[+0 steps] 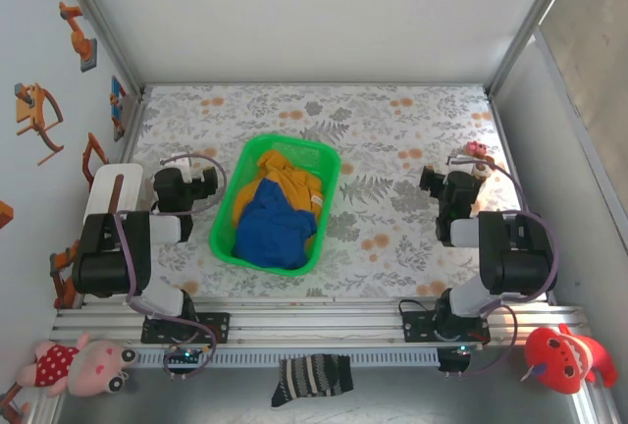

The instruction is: Fold the inside-out t-shirt

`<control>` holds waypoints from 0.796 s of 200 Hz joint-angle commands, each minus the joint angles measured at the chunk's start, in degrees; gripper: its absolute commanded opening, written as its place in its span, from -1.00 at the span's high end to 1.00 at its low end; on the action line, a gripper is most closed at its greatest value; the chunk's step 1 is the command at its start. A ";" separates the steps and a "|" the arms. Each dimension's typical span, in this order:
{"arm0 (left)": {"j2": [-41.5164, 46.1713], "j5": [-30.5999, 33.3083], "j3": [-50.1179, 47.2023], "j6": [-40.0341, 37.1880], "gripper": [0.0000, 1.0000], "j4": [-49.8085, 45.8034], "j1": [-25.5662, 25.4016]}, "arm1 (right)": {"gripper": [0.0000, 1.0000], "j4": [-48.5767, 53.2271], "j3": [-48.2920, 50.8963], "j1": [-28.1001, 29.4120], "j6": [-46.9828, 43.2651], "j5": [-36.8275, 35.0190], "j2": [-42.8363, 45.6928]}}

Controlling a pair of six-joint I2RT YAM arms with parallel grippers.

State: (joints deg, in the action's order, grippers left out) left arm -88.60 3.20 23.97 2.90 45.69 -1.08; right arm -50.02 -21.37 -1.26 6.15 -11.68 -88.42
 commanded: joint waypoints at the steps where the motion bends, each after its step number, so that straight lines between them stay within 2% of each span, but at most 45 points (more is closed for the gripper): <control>1: 0.33 0.14 -0.15 -0.83 -0.94 1.43 -0.15 | -0.99 -1.92 0.47 0.31 0.39 -1.68 0.18; 159: 0.28 -0.56 0.11 -0.47 -0.94 1.15 0.21 | -0.99 -1.93 0.46 0.36 0.51 -1.55 0.18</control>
State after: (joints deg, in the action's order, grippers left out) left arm -88.60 3.18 23.97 2.90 45.69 -1.08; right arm -50.02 -21.37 -1.26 6.17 -11.66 -88.42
